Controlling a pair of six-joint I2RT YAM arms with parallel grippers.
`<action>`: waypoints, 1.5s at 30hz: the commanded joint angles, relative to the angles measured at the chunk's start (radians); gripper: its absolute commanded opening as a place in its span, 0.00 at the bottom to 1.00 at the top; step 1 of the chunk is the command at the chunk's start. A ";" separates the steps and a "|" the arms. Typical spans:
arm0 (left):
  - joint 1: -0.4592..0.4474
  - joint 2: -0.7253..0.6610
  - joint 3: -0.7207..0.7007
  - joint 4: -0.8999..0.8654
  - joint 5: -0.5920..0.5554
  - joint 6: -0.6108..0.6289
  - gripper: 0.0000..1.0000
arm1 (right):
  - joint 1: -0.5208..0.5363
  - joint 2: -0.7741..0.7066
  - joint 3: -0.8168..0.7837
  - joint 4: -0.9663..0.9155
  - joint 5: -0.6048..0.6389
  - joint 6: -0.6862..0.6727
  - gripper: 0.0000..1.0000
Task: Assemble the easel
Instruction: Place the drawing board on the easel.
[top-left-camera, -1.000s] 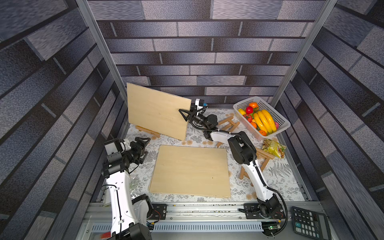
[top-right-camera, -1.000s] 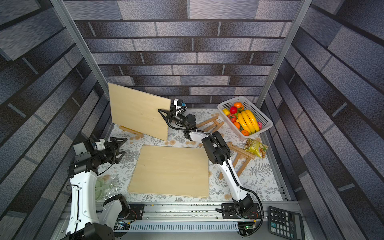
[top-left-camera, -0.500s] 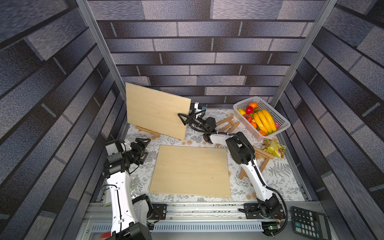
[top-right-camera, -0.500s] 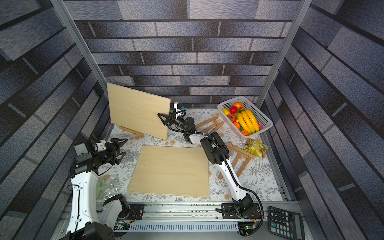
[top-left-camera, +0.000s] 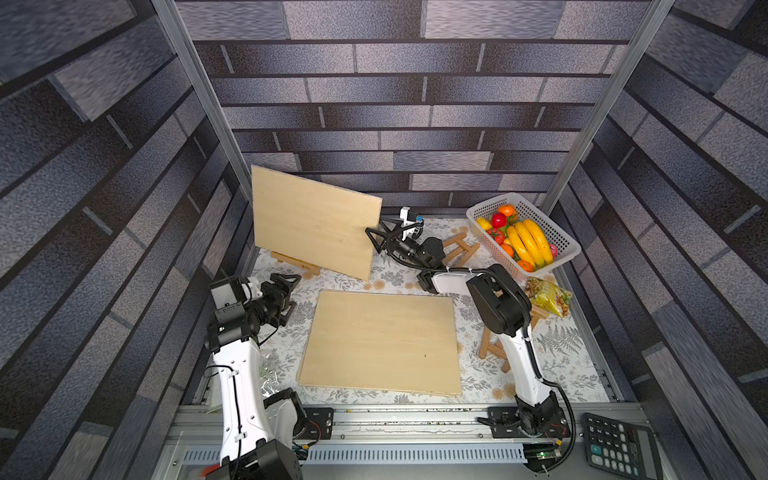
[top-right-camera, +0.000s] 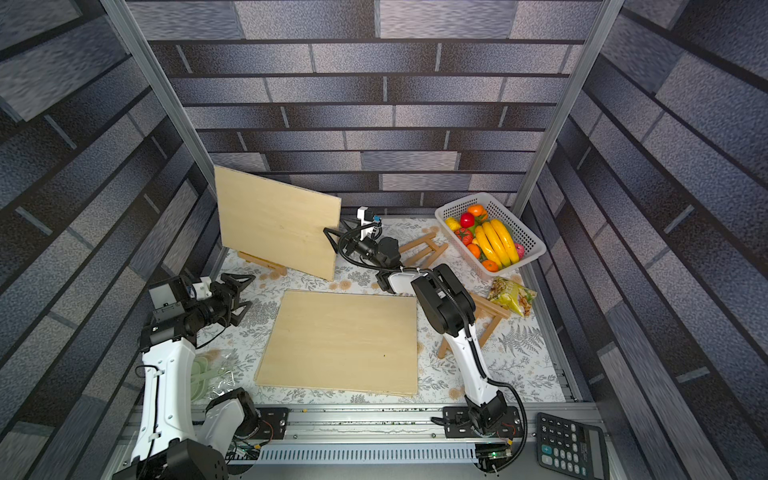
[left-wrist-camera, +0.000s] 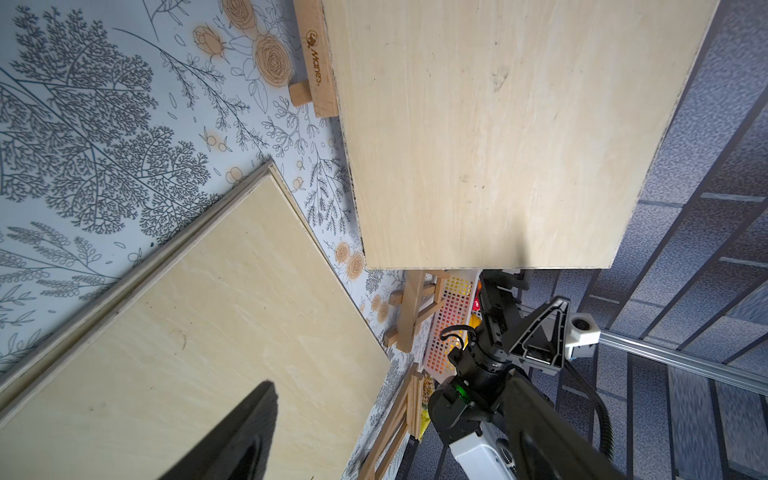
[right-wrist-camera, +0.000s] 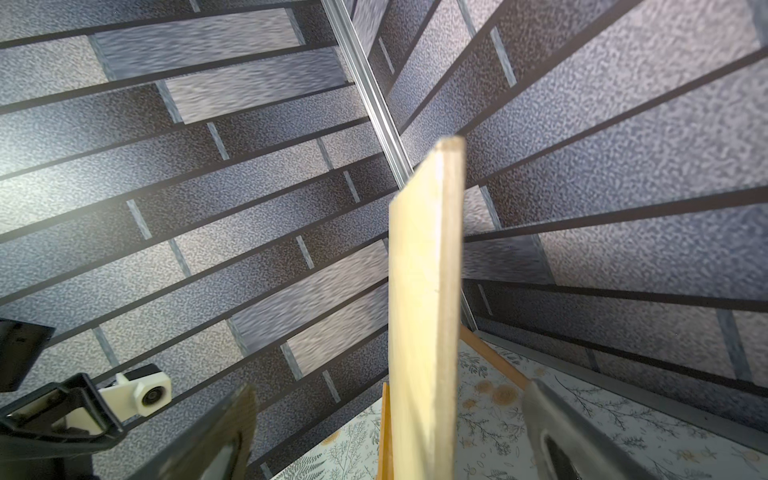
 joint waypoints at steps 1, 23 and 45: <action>-0.010 0.007 0.036 0.024 0.005 -0.011 0.87 | -0.009 -0.102 -0.081 0.052 0.011 -0.012 1.00; -0.487 0.106 0.235 -0.212 -0.582 0.009 0.89 | 0.068 -0.360 0.456 -2.180 0.436 -0.048 1.00; -0.057 -0.091 0.350 -0.348 -0.328 0.185 0.90 | 0.101 -0.066 0.569 -1.856 0.431 -0.052 1.00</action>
